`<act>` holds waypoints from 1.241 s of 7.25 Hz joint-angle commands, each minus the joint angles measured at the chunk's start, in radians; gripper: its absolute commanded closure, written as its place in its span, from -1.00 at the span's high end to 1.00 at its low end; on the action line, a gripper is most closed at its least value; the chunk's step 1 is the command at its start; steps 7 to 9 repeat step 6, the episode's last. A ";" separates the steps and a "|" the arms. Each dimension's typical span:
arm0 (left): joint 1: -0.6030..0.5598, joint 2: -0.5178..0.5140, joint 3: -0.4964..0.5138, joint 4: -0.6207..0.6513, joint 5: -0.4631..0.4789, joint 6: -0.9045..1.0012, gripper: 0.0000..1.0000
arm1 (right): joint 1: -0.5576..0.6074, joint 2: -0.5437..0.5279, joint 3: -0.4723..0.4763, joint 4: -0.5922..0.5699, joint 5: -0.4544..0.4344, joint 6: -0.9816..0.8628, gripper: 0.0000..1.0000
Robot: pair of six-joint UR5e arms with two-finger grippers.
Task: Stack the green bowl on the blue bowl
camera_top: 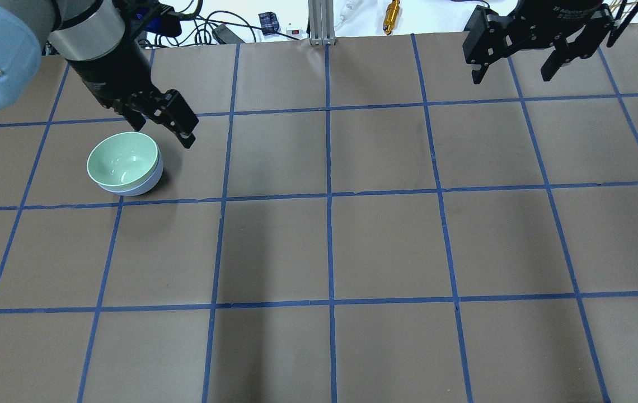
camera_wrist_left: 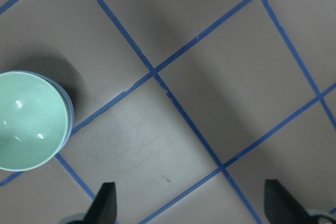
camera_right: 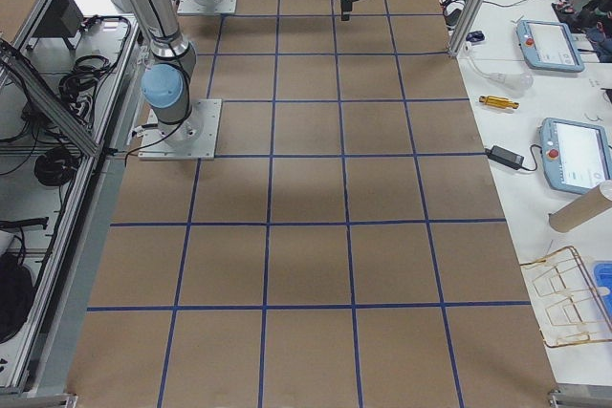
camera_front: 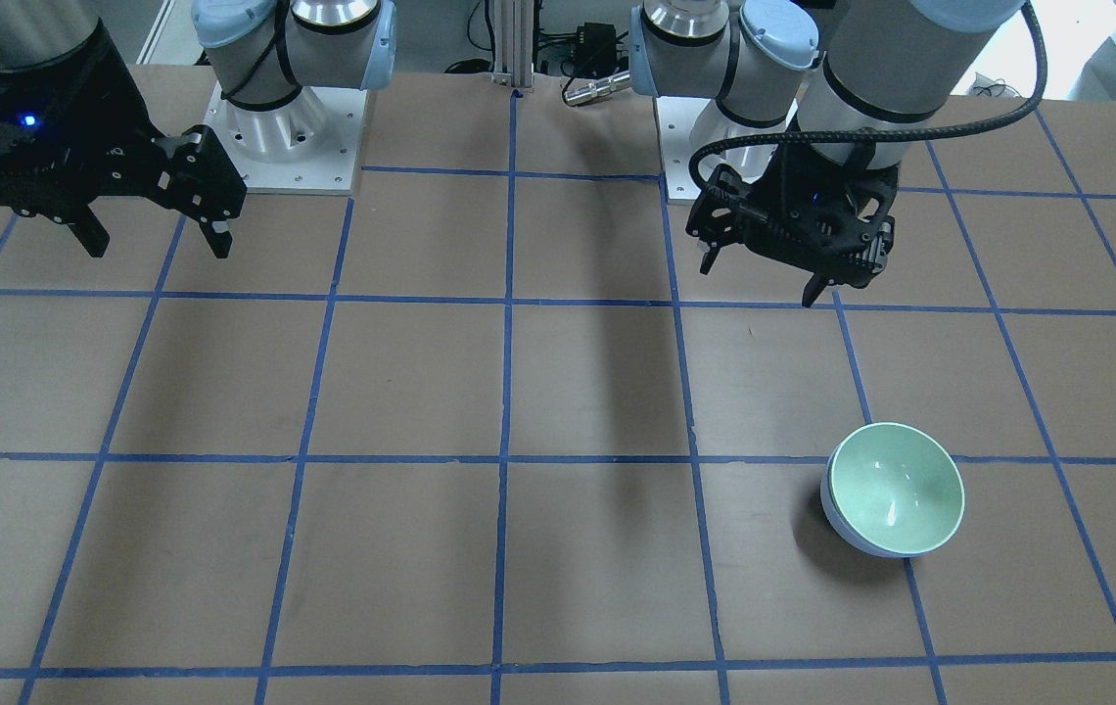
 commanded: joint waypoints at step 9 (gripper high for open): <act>0.020 -0.031 0.097 -0.002 0.020 -0.156 1.00 | 0.000 0.000 0.000 0.000 -0.002 0.000 1.00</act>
